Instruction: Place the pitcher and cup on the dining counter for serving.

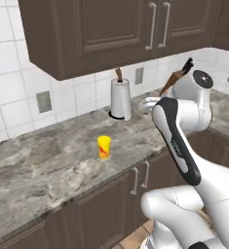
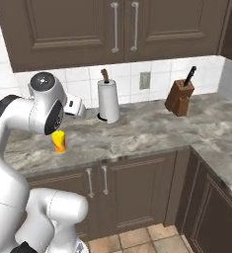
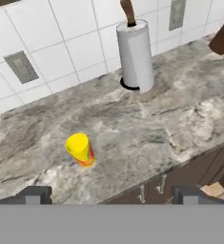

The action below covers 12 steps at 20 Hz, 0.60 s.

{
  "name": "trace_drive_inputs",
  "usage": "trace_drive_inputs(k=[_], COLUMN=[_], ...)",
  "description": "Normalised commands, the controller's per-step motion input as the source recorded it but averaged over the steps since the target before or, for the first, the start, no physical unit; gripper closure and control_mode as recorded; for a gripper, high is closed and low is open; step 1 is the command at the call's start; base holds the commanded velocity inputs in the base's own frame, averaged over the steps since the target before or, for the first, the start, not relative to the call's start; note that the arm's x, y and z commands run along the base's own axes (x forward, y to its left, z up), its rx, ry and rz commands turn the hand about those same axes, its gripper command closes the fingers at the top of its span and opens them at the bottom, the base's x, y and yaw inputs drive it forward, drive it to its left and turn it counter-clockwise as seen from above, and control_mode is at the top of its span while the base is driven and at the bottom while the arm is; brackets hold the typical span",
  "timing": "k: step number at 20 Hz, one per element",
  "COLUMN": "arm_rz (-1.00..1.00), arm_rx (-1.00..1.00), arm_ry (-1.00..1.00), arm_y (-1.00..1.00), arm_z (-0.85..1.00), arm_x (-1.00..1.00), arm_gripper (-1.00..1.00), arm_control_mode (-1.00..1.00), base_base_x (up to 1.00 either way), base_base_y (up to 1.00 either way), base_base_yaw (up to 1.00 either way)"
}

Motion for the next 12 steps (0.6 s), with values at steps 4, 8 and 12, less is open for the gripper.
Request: trace_drive_inputs(k=[4,8,12], arm_rz=[0.00,0.00,0.00], arm_rx=[0.00,0.00,0.00], arm_ry=[0.00,0.00,0.00], arm_y=[0.00,0.00,0.00], arm_z=[0.00,0.00,0.00], arm_x=[0.00,0.00,0.00], arm_gripper=[-1.00,-1.00,-1.00], arm_control_mode=[1.00,1.00,1.00], base_base_x=[0.05,0.09,0.24], base_base_y=[-0.40,-0.43,-0.61], base_base_yaw=[0.84,0.82,0.49])
